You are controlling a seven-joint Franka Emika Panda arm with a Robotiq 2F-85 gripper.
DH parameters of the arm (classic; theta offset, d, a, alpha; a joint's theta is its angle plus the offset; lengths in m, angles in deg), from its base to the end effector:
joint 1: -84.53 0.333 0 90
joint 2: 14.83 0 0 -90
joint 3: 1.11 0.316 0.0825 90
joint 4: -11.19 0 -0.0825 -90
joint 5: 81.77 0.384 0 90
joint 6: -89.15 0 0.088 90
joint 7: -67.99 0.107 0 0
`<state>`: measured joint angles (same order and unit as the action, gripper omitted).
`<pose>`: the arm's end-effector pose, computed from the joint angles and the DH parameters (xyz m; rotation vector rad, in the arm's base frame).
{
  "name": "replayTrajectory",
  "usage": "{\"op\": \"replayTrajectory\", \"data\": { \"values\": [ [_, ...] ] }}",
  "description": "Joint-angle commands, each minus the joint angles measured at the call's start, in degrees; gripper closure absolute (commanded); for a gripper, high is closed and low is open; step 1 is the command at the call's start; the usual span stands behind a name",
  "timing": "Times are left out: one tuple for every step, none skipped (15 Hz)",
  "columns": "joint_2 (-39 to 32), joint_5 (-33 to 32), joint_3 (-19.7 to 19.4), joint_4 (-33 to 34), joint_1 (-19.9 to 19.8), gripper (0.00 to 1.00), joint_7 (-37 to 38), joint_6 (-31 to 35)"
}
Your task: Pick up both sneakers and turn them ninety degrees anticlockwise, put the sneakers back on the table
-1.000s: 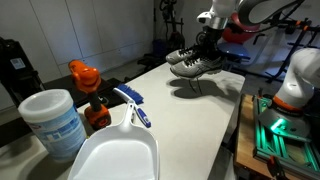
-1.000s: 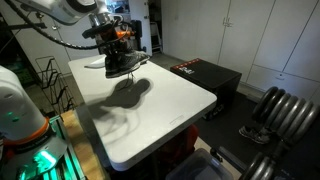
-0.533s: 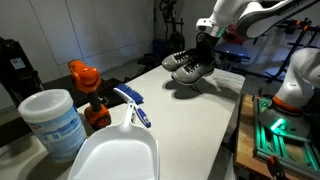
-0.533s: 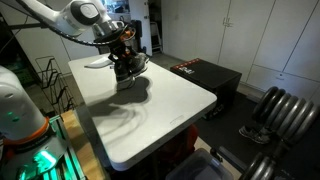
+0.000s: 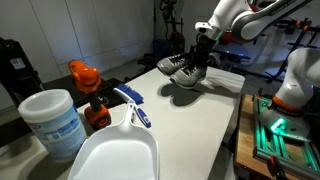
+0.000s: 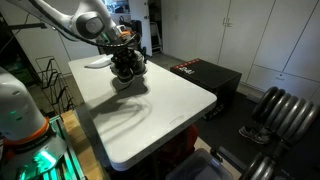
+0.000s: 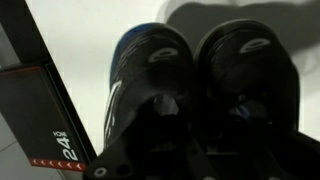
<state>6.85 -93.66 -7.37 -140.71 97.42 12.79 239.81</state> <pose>0.4225 0.0547 0.4015 2.3438 1.6774 0.4188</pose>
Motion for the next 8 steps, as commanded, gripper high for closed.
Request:
{"op": "replayTrajectory", "data": {
  "values": [
    [-1.9, 3.0, 0.4, 2.2, 0.2, 0.95, -5.7, -3.6],
    [-2.3, 2.2, 1.2, 2.4, -0.5, 0.95, -6.0, -4.1],
    [-2.7, 1.4, 1.9, 2.7, -1.2, 0.95, -5.7, -4.9],
    [-3.2, 0.8, 2.5, 3.0, -1.7, 0.95, -5.4, -5.8],
    [-3.6, 0.6, 2.8, 3.3, -1.9, 0.95, -5.6, -6.3],
    [-4.0, 0.9, 3.0, 3.5, -2.1, 0.95, -6.0, -7.1],
    [-4.4, 1.4, 3.1, 3.7, -2.1, 0.95, -6.5, -7.4],
    [-4.8, 1.7, 3.1, 3.9, -2.1, 0.95, -7.0, -7.4]
  ]
}}
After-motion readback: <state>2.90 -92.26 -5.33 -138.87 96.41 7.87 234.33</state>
